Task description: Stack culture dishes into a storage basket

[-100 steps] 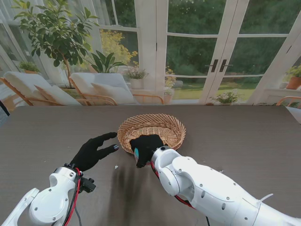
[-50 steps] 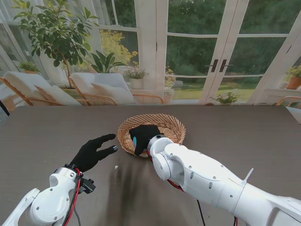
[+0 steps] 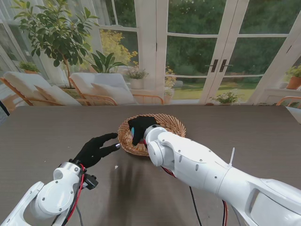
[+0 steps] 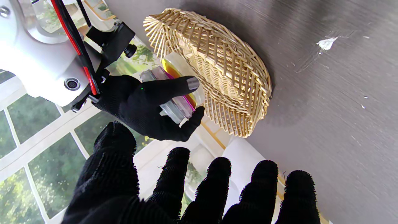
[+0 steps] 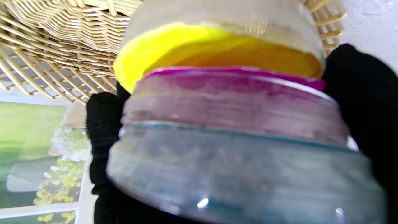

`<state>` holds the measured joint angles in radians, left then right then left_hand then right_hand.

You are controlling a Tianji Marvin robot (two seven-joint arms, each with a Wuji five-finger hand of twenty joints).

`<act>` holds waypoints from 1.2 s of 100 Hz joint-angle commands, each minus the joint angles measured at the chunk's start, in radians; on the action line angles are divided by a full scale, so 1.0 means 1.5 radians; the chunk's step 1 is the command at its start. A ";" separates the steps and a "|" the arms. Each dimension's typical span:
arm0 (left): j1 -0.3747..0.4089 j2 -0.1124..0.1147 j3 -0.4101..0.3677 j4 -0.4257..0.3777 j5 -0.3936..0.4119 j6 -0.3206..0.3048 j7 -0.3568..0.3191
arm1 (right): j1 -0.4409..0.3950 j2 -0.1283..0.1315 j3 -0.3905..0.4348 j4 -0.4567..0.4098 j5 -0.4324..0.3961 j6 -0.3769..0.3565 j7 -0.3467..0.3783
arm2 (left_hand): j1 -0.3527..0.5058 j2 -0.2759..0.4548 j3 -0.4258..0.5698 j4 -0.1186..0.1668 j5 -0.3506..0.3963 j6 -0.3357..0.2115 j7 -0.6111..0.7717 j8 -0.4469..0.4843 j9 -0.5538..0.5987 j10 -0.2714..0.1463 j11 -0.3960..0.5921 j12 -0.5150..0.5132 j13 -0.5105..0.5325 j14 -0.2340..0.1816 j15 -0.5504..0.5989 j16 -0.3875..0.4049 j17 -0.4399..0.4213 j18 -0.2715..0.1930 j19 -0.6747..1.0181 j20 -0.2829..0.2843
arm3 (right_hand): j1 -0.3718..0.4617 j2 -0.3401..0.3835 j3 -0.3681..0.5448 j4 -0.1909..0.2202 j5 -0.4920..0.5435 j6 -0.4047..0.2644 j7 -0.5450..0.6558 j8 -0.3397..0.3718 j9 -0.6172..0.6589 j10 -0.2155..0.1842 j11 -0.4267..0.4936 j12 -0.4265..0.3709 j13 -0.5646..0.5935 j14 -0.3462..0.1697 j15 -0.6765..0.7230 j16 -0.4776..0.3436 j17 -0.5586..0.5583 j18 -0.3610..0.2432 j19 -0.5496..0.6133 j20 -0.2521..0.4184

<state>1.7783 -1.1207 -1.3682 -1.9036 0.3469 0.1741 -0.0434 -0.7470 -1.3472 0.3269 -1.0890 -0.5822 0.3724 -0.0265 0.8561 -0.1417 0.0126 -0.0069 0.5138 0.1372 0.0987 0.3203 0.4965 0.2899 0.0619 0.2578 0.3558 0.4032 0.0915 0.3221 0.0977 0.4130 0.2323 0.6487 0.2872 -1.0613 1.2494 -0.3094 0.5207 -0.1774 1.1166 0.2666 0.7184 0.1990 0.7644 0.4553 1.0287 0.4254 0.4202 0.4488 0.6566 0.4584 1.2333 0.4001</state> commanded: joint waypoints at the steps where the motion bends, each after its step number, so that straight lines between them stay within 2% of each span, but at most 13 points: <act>1: -0.005 0.000 -0.003 -0.004 0.004 0.005 -0.014 | 0.011 -0.012 -0.002 0.016 0.005 -0.009 0.004 | 0.020 0.028 -0.014 0.002 -0.002 -0.009 0.000 -0.001 -0.005 0.000 -0.008 -0.004 -0.022 0.005 -0.008 0.007 -0.003 0.010 -0.018 0.002 | 0.197 0.064 0.133 0.036 0.052 0.000 0.090 0.007 0.048 -0.047 0.060 0.045 0.107 -0.184 0.064 0.013 0.221 -0.081 0.016 0.007; 12: -0.011 0.001 -0.004 -0.007 0.012 0.013 -0.016 | 0.027 -0.032 -0.010 0.063 0.020 -0.022 -0.006 | 0.019 0.028 -0.015 0.001 -0.003 -0.009 -0.001 -0.002 -0.005 -0.001 -0.008 -0.004 -0.022 0.005 -0.008 0.007 -0.002 0.010 -0.018 0.003 | 0.196 0.064 0.133 0.036 0.051 0.000 0.090 0.007 0.048 -0.047 0.060 0.045 0.107 -0.185 0.065 0.013 0.220 -0.081 0.015 0.007; 42: -0.022 0.001 -0.003 -0.008 0.027 0.036 -0.016 | 0.063 -0.100 -0.032 0.222 0.062 -0.074 -0.042 | 0.019 0.028 -0.015 0.001 -0.005 -0.010 -0.001 -0.002 -0.006 -0.001 -0.009 -0.004 -0.022 0.004 -0.008 0.007 -0.003 0.011 -0.019 0.002 | 0.197 0.064 0.135 0.036 0.052 0.001 0.090 0.007 0.048 -0.046 0.060 0.044 0.106 -0.185 0.065 0.014 0.219 -0.082 0.014 0.008; 57: -0.023 0.001 -0.002 -0.009 0.032 0.046 -0.016 | 0.077 -0.143 -0.045 0.316 0.077 -0.109 -0.067 | 0.019 0.029 -0.014 0.001 -0.005 -0.009 -0.001 -0.002 -0.006 -0.002 -0.009 -0.004 -0.022 0.003 -0.008 0.007 -0.003 0.011 -0.019 0.002 | 0.195 0.063 0.135 0.036 0.051 0.000 0.089 0.008 0.046 -0.046 0.060 0.044 0.106 -0.187 0.065 0.013 0.218 -0.083 0.013 0.009; 79: -0.025 0.002 0.001 -0.010 0.038 0.062 -0.019 | 0.093 -0.218 -0.065 0.473 0.099 -0.166 -0.102 | 0.019 0.029 -0.014 0.001 -0.004 -0.010 -0.001 -0.002 -0.006 -0.002 -0.008 -0.004 -0.022 0.003 -0.007 0.007 -0.003 0.011 -0.019 0.002 | 0.193 0.061 0.135 0.035 0.051 0.001 0.090 0.008 0.047 -0.046 0.061 0.043 0.105 -0.187 0.065 0.013 0.217 -0.084 0.012 0.009; 88: -0.027 0.002 0.004 -0.009 0.039 0.069 -0.020 | 0.096 -0.241 -0.070 0.519 0.104 -0.182 -0.115 | 0.019 0.030 -0.014 0.001 -0.005 -0.009 -0.001 -0.002 -0.005 0.000 -0.008 -0.004 -0.022 0.004 -0.008 0.007 -0.003 0.011 -0.019 0.002 | 0.191 0.061 0.135 0.034 0.051 -0.001 0.091 0.009 0.047 -0.047 0.062 0.043 0.105 -0.187 0.064 0.012 0.216 -0.085 0.011 0.009; 100: -0.031 0.002 0.006 -0.007 0.038 0.076 -0.024 | 0.098 -0.258 -0.075 0.551 0.107 -0.192 -0.123 | 0.018 0.029 -0.015 0.001 -0.003 -0.009 0.000 -0.002 -0.005 -0.002 -0.008 -0.004 -0.022 0.004 -0.007 0.007 -0.003 0.011 -0.019 0.002 | 0.183 0.061 0.132 0.035 0.046 -0.001 0.089 0.010 0.043 -0.049 0.064 0.043 0.102 -0.189 0.065 0.012 0.213 -0.088 0.009 0.009; 120: -0.033 0.002 0.008 -0.007 0.038 0.087 -0.025 | 0.098 -0.258 -0.086 0.552 0.101 -0.191 -0.115 | 0.019 0.030 -0.014 0.002 -0.003 -0.009 0.000 -0.002 -0.005 -0.001 -0.008 -0.003 -0.022 0.003 -0.007 0.008 -0.003 0.010 -0.018 0.002 | 0.168 0.073 0.127 0.046 0.037 0.000 0.075 0.012 0.029 -0.049 0.064 0.043 0.087 -0.184 0.057 0.009 0.197 -0.092 -0.004 0.007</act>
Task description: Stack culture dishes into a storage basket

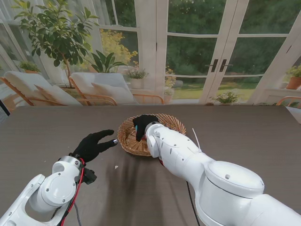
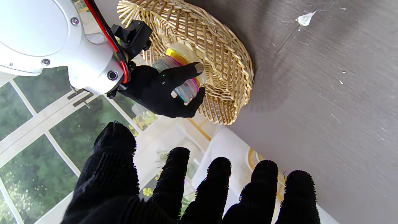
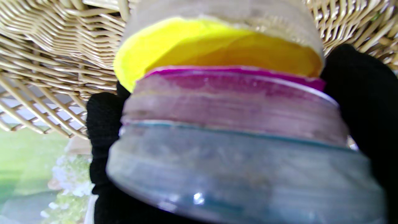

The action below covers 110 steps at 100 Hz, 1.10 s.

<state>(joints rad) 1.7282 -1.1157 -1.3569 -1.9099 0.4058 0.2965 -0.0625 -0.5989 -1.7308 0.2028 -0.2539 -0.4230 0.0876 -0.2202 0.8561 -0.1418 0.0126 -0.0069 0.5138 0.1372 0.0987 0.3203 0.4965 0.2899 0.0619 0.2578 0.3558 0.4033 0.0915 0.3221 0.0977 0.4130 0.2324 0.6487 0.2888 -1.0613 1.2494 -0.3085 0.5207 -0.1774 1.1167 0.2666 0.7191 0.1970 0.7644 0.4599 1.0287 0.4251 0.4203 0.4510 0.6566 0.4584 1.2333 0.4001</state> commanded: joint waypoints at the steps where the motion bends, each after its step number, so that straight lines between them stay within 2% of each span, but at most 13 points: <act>1: 0.000 -0.001 0.001 -0.003 -0.001 0.006 -0.013 | -0.001 -0.002 -0.003 -0.005 -0.005 -0.001 0.014 | 0.019 0.030 -0.014 0.002 -0.003 -0.009 0.000 -0.002 -0.005 -0.001 -0.008 -0.003 -0.022 0.003 -0.007 0.008 -0.003 0.010 -0.018 0.002 | 0.167 0.073 0.126 0.045 0.037 0.000 0.074 0.013 0.028 -0.047 0.064 0.040 0.086 -0.184 0.057 0.007 0.197 -0.092 -0.004 0.007; 22: -0.001 0.000 0.003 -0.006 0.001 0.018 -0.017 | -0.006 -0.003 -0.007 -0.004 -0.005 0.004 0.022 | 0.020 0.031 -0.014 0.002 -0.001 -0.008 0.001 -0.001 -0.004 -0.001 -0.008 -0.003 -0.020 0.003 -0.007 0.008 -0.002 0.011 -0.018 0.002 | 0.154 0.084 0.125 0.065 0.027 0.004 0.059 0.023 0.013 -0.047 0.065 0.038 0.072 -0.180 0.052 0.004 0.185 -0.089 -0.015 0.006; 24: -0.001 0.000 0.003 -0.007 0.001 0.019 -0.018 | -0.006 -0.003 -0.007 -0.004 -0.005 0.005 0.022 | 0.020 0.032 -0.014 0.002 -0.001 -0.008 0.001 -0.001 -0.004 -0.001 -0.008 -0.003 -0.021 0.003 -0.007 0.008 -0.002 0.010 -0.018 0.003 | 0.153 0.084 0.124 0.074 0.028 0.005 0.055 0.033 0.012 -0.046 0.067 0.037 0.071 -0.179 0.053 0.002 0.184 -0.088 -0.017 0.006; 39: -0.001 0.001 0.001 -0.008 0.002 0.022 -0.024 | -0.010 -0.003 -0.009 -0.004 -0.006 0.006 0.021 | 0.020 0.032 -0.014 0.001 0.000 -0.008 0.001 -0.001 -0.003 -0.001 -0.008 -0.003 -0.020 0.004 -0.007 0.008 -0.001 0.010 -0.018 0.003 | 0.144 0.092 0.119 0.081 0.021 0.007 0.046 0.044 0.005 -0.043 0.064 0.032 0.059 -0.182 0.048 -0.003 0.179 -0.087 -0.024 0.002; 46: -0.001 0.001 0.001 -0.009 0.002 0.023 -0.025 | -0.012 -0.004 -0.009 -0.004 -0.006 0.009 0.021 | 0.020 0.032 -0.014 0.001 0.001 -0.008 0.001 -0.001 -0.004 -0.002 -0.008 -0.003 -0.020 0.004 -0.007 0.008 -0.001 0.010 -0.018 0.003 | 0.135 0.101 0.112 0.112 0.016 0.010 0.031 0.081 -0.003 -0.040 0.062 0.025 0.051 -0.178 0.048 -0.008 0.175 -0.088 -0.027 -0.002; 53: -0.001 0.002 0.001 -0.009 0.003 0.024 -0.027 | -0.013 -0.005 -0.011 -0.004 -0.008 0.011 0.019 | 0.021 0.033 -0.014 0.001 -0.001 -0.009 0.000 -0.001 -0.003 -0.002 -0.008 -0.003 -0.020 0.003 -0.007 0.008 -0.001 0.010 -0.018 0.003 | 0.133 0.104 0.112 0.117 0.013 0.010 0.026 0.093 -0.007 -0.040 0.061 0.024 0.050 -0.177 0.049 -0.009 0.173 -0.091 -0.029 -0.003; 55: -0.001 0.002 0.001 -0.009 0.003 0.025 -0.027 | -0.014 -0.005 -0.012 -0.004 -0.009 0.012 0.019 | 0.021 0.032 -0.014 0.001 -0.001 -0.008 0.001 -0.001 -0.003 0.000 -0.008 -0.003 -0.020 0.004 -0.006 0.008 -0.001 0.010 -0.018 0.003 | 0.132 0.105 0.110 0.123 0.011 0.010 0.018 0.117 -0.009 -0.039 0.062 0.020 0.047 -0.177 0.049 -0.011 0.171 -0.092 -0.030 -0.005; 110: 0.014 0.002 -0.002 -0.028 0.012 0.043 -0.027 | -0.018 -0.010 -0.027 -0.003 -0.017 0.014 0.027 | 0.021 0.033 -0.015 0.001 0.000 -0.008 0.001 -0.001 -0.002 -0.001 -0.008 -0.003 -0.019 0.005 -0.006 0.009 0.000 0.010 -0.017 0.003 | 0.097 0.109 0.089 0.117 -0.063 0.014 -0.019 0.123 -0.086 -0.029 0.057 0.011 -0.042 -0.154 0.065 -0.018 0.098 -0.087 -0.079 -0.014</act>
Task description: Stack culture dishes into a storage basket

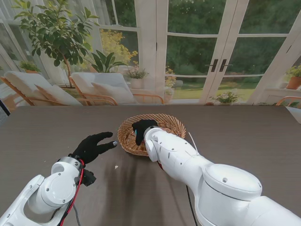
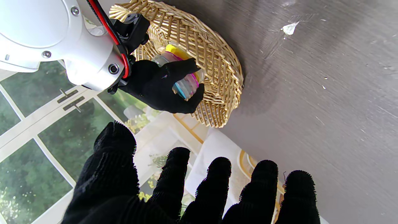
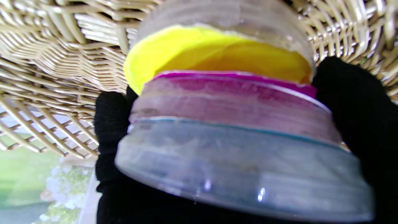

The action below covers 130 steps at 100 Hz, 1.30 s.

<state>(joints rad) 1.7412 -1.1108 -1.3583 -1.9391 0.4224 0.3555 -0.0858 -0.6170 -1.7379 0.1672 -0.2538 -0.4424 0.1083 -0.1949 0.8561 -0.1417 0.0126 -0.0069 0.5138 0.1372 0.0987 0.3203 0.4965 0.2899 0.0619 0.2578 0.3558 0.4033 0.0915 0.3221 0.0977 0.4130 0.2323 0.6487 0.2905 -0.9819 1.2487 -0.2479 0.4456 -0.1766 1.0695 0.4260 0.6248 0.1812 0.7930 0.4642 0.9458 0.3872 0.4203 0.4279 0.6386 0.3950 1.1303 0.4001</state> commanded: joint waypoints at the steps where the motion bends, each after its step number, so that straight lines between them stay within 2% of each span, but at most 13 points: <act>1: 0.005 -0.001 -0.002 -0.009 0.001 0.004 -0.011 | -0.006 -0.005 -0.003 -0.003 -0.004 0.001 0.010 | 0.022 0.033 -0.015 0.001 0.001 -0.008 0.001 -0.001 -0.003 0.000 -0.008 -0.003 -0.019 0.004 -0.006 0.009 0.000 0.010 -0.017 0.003 | 0.095 0.056 0.089 0.077 -0.013 0.013 0.012 0.017 -0.024 -0.019 0.038 0.008 0.012 -0.129 0.066 -0.003 0.109 -0.045 -0.010 -0.014; 15: 0.010 -0.001 -0.003 -0.014 0.004 0.008 -0.010 | -0.007 -0.004 -0.008 -0.003 -0.005 0.001 0.018 | 0.022 0.033 -0.014 0.001 0.000 -0.007 0.001 -0.001 -0.002 0.000 -0.008 -0.003 -0.018 0.005 -0.006 0.009 0.000 0.010 -0.017 0.003 | 0.079 0.056 0.077 0.074 -0.031 0.016 0.006 0.015 -0.041 -0.018 0.037 0.006 -0.011 -0.123 0.068 -0.007 0.083 -0.038 -0.023 -0.016; 33: 0.014 -0.001 -0.003 -0.020 0.006 0.014 -0.012 | -0.005 -0.002 -0.013 -0.003 -0.007 -0.004 0.030 | 0.022 0.033 -0.015 0.001 0.001 -0.007 0.001 -0.001 -0.002 0.000 -0.008 -0.002 -0.018 0.005 -0.006 0.009 0.001 0.011 -0.017 0.003 | 0.052 0.069 0.055 0.071 -0.069 0.020 -0.010 0.005 -0.081 -0.018 0.026 -0.003 -0.069 -0.111 0.077 -0.013 0.001 -0.008 -0.052 -0.015; 50: 0.015 0.000 -0.004 -0.021 0.006 0.014 -0.014 | -0.002 -0.001 -0.020 -0.003 -0.012 -0.008 0.032 | 0.022 0.034 -0.015 0.001 0.002 -0.007 0.001 -0.001 -0.001 -0.002 -0.007 -0.002 -0.017 0.004 -0.005 0.009 0.002 0.011 -0.017 0.003 | 0.035 0.084 0.040 0.072 -0.098 0.040 -0.017 0.000 -0.113 -0.016 0.021 -0.006 -0.107 -0.108 0.081 -0.017 -0.055 -0.004 -0.051 0.000; 93: 0.016 -0.001 -0.003 -0.023 0.004 0.023 -0.014 | 0.006 -0.002 -0.031 -0.003 -0.019 -0.010 0.041 | 0.023 0.033 -0.014 0.001 0.006 -0.002 0.002 0.000 0.002 0.003 -0.007 -0.002 -0.014 0.005 -0.004 0.010 0.003 0.012 -0.016 0.003 | 0.008 0.091 0.019 0.068 -0.109 0.055 -0.043 -0.018 -0.124 -0.013 -0.003 -0.025 -0.127 -0.097 0.057 -0.033 -0.099 0.009 -0.067 0.006; 130: 0.019 0.000 -0.004 -0.026 0.006 0.028 -0.016 | 0.011 -0.003 -0.036 -0.003 -0.021 -0.009 0.052 | 0.023 0.033 -0.014 0.001 0.003 -0.002 0.001 -0.001 0.005 0.003 -0.007 -0.002 -0.011 0.007 -0.003 0.011 0.006 0.013 -0.016 0.003 | -0.017 0.103 0.000 0.066 -0.127 0.059 -0.081 -0.045 -0.143 -0.007 -0.043 -0.062 -0.159 -0.075 -0.008 -0.064 -0.132 0.029 -0.112 -0.008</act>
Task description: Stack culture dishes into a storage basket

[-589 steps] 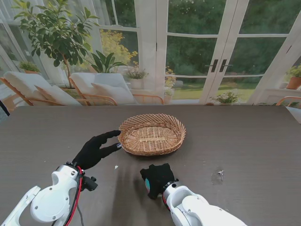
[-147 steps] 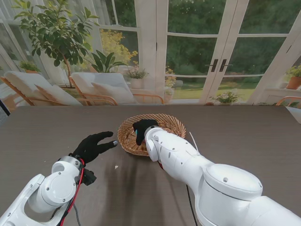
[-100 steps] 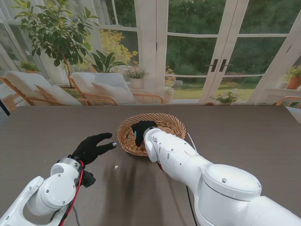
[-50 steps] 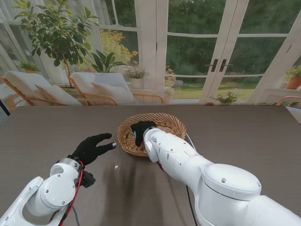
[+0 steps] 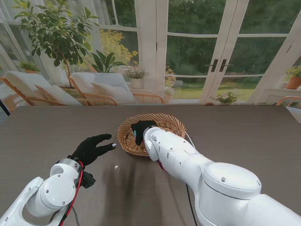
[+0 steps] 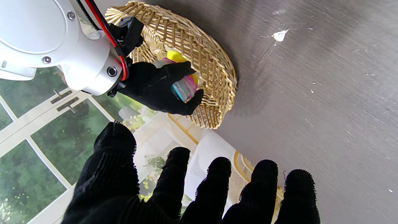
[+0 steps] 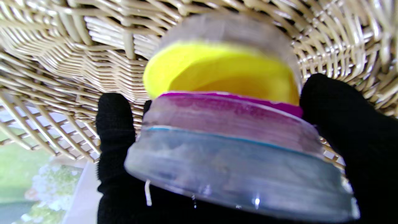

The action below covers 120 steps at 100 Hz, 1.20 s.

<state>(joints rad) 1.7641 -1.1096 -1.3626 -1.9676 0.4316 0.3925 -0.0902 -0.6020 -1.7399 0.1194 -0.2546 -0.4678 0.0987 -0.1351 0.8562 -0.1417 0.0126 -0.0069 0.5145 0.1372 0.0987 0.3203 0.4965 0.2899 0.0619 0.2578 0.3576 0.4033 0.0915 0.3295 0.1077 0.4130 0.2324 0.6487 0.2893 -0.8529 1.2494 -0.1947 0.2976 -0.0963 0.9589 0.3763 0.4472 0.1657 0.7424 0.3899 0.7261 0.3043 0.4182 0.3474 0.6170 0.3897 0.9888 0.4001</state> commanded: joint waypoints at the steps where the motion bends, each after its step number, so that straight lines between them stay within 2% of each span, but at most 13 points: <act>1: 0.004 -0.001 -0.001 -0.008 0.000 0.003 -0.013 | 0.001 -0.002 -0.005 -0.003 -0.005 -0.002 0.012 | 0.023 0.033 -0.015 0.001 0.004 -0.002 0.002 -0.001 0.005 0.004 -0.007 -0.002 -0.013 0.007 -0.003 0.006 -0.001 0.013 -0.016 0.003 | -0.018 0.017 -0.002 0.031 -0.029 0.005 -0.008 -0.013 -0.024 0.004 -0.009 -0.013 -0.015 -0.017 -0.009 -0.011 -0.119 0.033 -0.018 -0.009; 31: 0.004 -0.001 -0.002 -0.008 -0.001 0.005 -0.014 | 0.003 -0.002 -0.006 -0.003 -0.004 -0.001 0.019 | 0.023 0.033 -0.015 0.001 0.003 -0.002 0.001 -0.001 0.005 0.004 -0.007 -0.002 -0.012 0.007 -0.003 0.007 -0.002 0.014 -0.016 0.002 | -0.045 0.029 -0.024 0.027 -0.067 0.005 -0.037 -0.031 -0.054 0.007 -0.033 -0.027 -0.047 -0.002 -0.055 -0.034 -0.147 0.044 -0.050 -0.022; 56: 0.005 0.000 -0.002 -0.009 0.000 0.006 -0.016 | 0.004 -0.003 -0.011 -0.003 -0.007 0.002 0.025 | 0.022 0.033 -0.015 0.001 0.004 -0.003 0.002 -0.001 0.005 0.003 -0.007 -0.002 -0.012 0.006 -0.003 0.007 -0.001 0.013 -0.016 0.002 | -0.059 0.050 -0.042 0.029 -0.116 0.015 -0.053 -0.044 -0.088 0.010 -0.035 -0.028 -0.070 -0.011 -0.068 -0.041 -0.161 0.036 -0.059 -0.023; 93: 0.007 0.000 -0.002 -0.012 0.001 0.010 -0.017 | 0.006 -0.003 -0.014 -0.003 -0.008 0.000 0.031 | 0.022 0.033 -0.015 0.001 0.004 -0.004 0.002 -0.001 0.005 0.004 -0.007 -0.001 -0.012 0.006 -0.003 0.007 -0.001 0.013 -0.016 0.002 | -0.071 0.056 -0.056 0.029 -0.141 0.021 -0.056 -0.053 -0.114 0.013 -0.034 -0.030 -0.098 -0.001 -0.082 -0.050 -0.176 0.036 -0.065 -0.022; 120: 0.010 -0.001 -0.002 -0.014 0.004 0.011 -0.014 | 0.007 -0.004 -0.014 -0.003 -0.007 0.000 0.035 | 0.022 0.032 -0.015 0.001 0.004 -0.004 0.002 -0.001 0.004 0.004 -0.007 -0.002 -0.012 0.007 -0.003 0.007 -0.001 0.014 -0.016 0.002 | -0.090 0.051 -0.066 0.023 -0.144 0.024 -0.086 -0.071 -0.131 0.013 -0.035 -0.035 -0.123 0.009 -0.114 -0.070 -0.205 0.044 -0.095 -0.030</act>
<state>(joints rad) 1.7745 -1.1086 -1.3654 -1.9795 0.4372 0.4064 -0.0938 -0.5918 -1.7409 0.1021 -0.2544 -0.4739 0.1016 -0.0991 0.8563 -0.1417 0.0126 -0.0069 0.5149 0.1374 0.0988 0.3203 0.4974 0.2899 0.0619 0.2578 0.3578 0.4033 0.0915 0.3295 0.1081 0.4130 0.2323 0.6487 0.1929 -0.7811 1.2486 -0.1850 0.1252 -0.0813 0.8479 0.2863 0.2980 0.1660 0.6907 0.3550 0.5846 0.2900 0.2667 0.2576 0.6170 0.4118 0.8769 0.3956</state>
